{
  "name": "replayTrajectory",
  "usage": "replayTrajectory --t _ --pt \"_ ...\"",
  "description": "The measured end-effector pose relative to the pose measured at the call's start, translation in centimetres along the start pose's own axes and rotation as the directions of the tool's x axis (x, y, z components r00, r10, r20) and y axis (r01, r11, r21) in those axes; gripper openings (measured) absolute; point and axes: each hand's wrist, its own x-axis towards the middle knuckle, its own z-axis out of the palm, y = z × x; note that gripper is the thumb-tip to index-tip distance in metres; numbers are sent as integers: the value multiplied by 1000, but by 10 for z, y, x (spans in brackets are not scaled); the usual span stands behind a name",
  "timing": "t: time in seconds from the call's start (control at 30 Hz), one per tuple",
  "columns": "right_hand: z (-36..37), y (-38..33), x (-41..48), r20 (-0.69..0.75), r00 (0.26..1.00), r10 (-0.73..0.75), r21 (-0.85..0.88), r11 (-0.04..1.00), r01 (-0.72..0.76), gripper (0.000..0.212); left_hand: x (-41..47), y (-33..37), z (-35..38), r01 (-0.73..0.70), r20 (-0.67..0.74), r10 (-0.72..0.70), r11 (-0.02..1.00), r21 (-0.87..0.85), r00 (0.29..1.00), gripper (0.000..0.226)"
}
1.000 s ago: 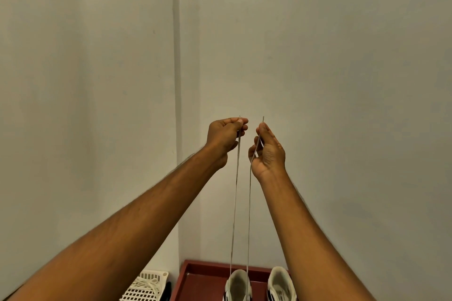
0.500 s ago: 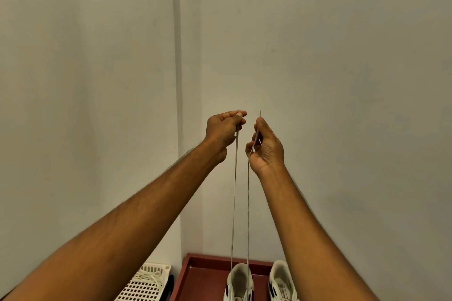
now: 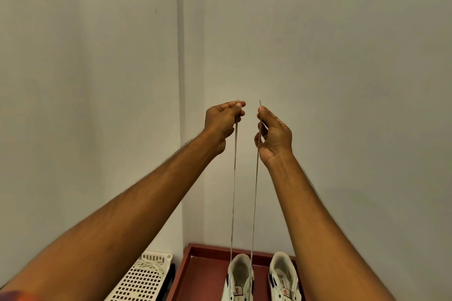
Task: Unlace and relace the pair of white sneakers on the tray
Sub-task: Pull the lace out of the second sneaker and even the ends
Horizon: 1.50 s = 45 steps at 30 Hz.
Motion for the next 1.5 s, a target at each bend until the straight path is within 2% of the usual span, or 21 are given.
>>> replayTrajectory --t 0.07,0.17,0.27,0.37,0.47,0.57,0.63,0.7,0.77,0.8,0.83,0.9,0.97,1.03,1.07,1.17,1.27,1.33,1.4,1.5 --pt "-3 -1 -1 16 1000 3 0 1000 -3 9 -1 0 -2 -42 24 41 998 46 999 21" --pt "-16 -1 -1 38 999 6 -35 999 -5 10 -6 -8 -14 -171 94 154 960 222 984 21" --pt "-48 14 -4 54 995 83 -161 984 -74 9 -24 -49 -41 -268 245 160 814 515 956 19" --pt "-102 55 -13 0 979 205 -446 876 -183 7 -60 -124 -74 -236 348 -21 696 678 937 15" --pt "-161 101 -28 -134 951 278 -676 676 -293 5 -101 -206 -105 -137 349 -231 623 770 908 17" --pt "-214 140 -44 -205 932 299 -788 515 -338 2 -134 -270 -125 -109 307 -354 482 869 883 20" --pt "-245 168 -58 -233 916 327 -821 439 -366 5 -147 -302 -131 -123 280 -457 344 931 844 26" --pt "-269 194 -74 -259 886 384 -818 401 -413 5 -156 -321 -137 -205 248 -572 141 969 782 23" --pt "-290 218 -89 -288 855 432 -802 379 -461 11 -161 -339 -144 -351 220 -683 -58 935 697 28" --pt "-298 231 -95 -294 840 457 -794 373 -480 13 -163 -346 -147 -417 199 -735 -123 901 648 32" --pt "-303 241 -101 -298 829 473 -787 371 -494 13 -164 -349 -149 -455 188 -769 -146 878 611 32" --pt "-309 259 -111 -312 815 488 -760 385 -523 15 -161 -357 -152 -425 212 -787 -69 903 579 24" --pt "-314 278 -115 -324 810 489 -726 421 -544 19 -157 -365 -152 -276 246 -730 81 958 638 17" --pt "-313 289 -117 -302 810 502 -716 442 -541 17 -157 -374 -146 -137 266 -628 247 959 731 27" --pt "-313 294 -117 -286 812 509 -720 445 -533 14 -159 -379 -138 -75 271 -605 328 942 748 30" --pt "-314 300 -115 -250 827 504 -728 464 -504 11 -173 -390 -111 10 361 -572 542 840 737 13" --pt "-316 303 -114 -239 848 474 -720 499 -482 13 -190 -400 -91 -7 402 -540 590 807 739 14" --pt "-320 304 -115 -256 856 449 -712 512 -481 11 -199 -408 -78 31 386 -522 623 781 761 13" --pt "-321 305 -117 -287 853 435 -687 527 -500 11 -204 -411 -65 157 300 -519 664 731 801 12" --pt "-322 304 -119 -313 850 425 -650 557 -517 12 -206 -414 -49 319 146 -556 651 688 818 12"
